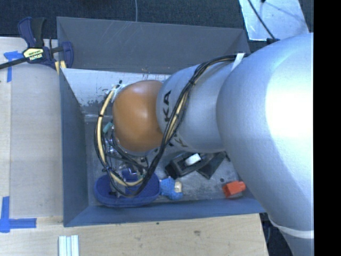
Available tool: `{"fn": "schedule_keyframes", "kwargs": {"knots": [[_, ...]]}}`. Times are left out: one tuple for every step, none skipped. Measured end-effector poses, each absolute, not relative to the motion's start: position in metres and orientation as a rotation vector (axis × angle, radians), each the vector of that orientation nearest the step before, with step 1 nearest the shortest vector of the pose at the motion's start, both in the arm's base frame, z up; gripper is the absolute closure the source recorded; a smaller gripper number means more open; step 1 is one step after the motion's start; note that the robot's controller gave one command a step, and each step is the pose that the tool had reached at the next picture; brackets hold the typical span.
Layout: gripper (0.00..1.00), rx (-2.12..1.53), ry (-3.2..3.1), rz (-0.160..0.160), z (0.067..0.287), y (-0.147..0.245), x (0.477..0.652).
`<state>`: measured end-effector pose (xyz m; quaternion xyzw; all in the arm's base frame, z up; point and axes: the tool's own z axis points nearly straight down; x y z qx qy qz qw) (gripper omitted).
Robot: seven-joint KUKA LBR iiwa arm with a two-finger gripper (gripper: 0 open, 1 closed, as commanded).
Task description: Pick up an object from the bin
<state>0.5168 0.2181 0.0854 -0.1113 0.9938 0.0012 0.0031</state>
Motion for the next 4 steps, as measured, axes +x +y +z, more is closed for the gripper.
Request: {"fn": "schedule_keyframes", "kwargs": {"knots": [[0.00, -0.318, 3.109, 0.009, 0.073, 0.211, 0.493], [1.00, -0.317, 3.114, 0.007, 0.073, 0.211, 0.493], [1.00, -0.605, 3.077, 0.003, 0.089, 0.242, 0.513], [1.00, -0.614, 3.072, 0.004, 0.171, 0.233, 0.485]]}}
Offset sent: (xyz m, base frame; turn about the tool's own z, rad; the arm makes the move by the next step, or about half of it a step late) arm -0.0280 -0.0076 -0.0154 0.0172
